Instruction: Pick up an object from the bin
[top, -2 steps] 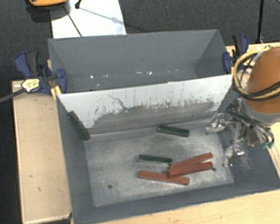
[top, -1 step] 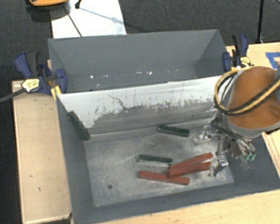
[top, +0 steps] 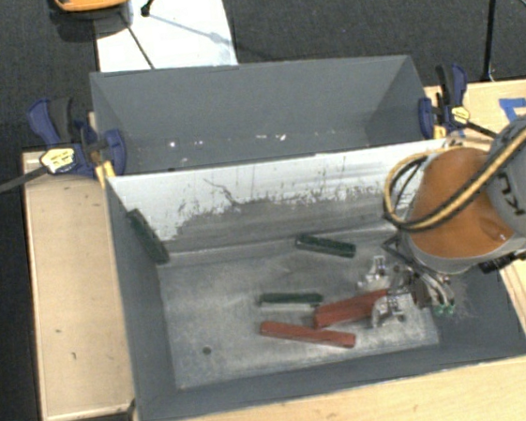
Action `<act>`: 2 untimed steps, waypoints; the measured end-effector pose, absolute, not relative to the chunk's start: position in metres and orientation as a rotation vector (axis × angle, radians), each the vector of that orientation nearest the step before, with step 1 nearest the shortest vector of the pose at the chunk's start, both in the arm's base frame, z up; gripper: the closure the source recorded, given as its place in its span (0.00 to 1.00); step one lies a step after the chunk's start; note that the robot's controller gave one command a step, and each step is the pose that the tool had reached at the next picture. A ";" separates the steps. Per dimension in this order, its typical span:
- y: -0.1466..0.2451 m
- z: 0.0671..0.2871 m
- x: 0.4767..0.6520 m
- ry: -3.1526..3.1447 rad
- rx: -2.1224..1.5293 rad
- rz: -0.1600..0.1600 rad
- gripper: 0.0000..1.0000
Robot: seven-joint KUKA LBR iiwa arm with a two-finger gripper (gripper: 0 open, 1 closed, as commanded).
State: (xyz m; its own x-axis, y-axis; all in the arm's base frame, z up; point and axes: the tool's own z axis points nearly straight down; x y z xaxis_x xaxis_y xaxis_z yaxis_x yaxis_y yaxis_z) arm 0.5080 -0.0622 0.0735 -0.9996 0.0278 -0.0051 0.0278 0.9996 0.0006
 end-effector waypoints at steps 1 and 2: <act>-0.062 0.074 0.508 3.136 0.041 0.001 1.00; -0.057 0.212 0.496 3.139 0.013 0.000 1.00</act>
Offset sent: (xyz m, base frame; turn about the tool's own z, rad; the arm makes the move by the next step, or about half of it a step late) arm -0.0124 0.0053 0.1383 -0.0128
